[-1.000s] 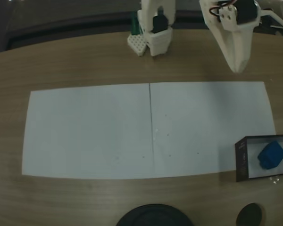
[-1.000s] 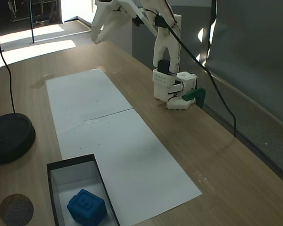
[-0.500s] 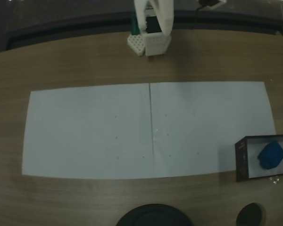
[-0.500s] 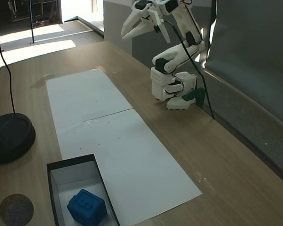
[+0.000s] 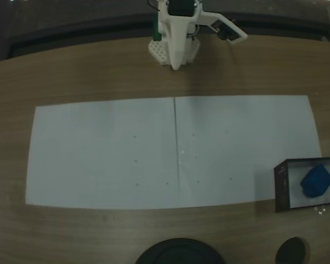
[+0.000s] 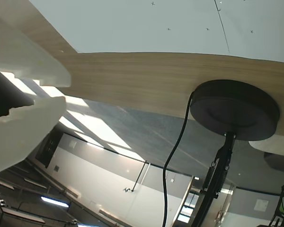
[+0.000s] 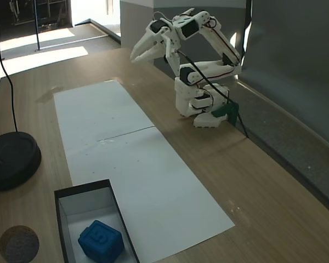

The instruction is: Grab a blue square and put it in the box.

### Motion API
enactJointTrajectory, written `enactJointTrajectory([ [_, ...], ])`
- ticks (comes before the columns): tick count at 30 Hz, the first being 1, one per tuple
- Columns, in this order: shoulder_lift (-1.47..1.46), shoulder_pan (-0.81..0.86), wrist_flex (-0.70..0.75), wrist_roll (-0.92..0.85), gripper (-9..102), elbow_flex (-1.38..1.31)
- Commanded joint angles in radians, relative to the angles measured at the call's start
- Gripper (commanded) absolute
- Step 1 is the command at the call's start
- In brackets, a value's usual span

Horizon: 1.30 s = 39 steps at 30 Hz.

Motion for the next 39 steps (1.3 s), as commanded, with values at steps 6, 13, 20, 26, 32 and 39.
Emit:
enactJointTrajectory([
  [6,0.127,0.005,-0.181,-0.002,0,0.198],
  [13,0.242,0.000,-0.275,0.002,0,0.387],
  [20,0.299,-0.005,-0.328,0.008,0,0.531],
  [26,0.301,-0.005,-0.330,0.008,0,0.647],
  [32,0.301,0.003,-0.307,0.011,0,0.762],
  [39,0.301,-0.006,-0.109,0.009,0,0.703],
])
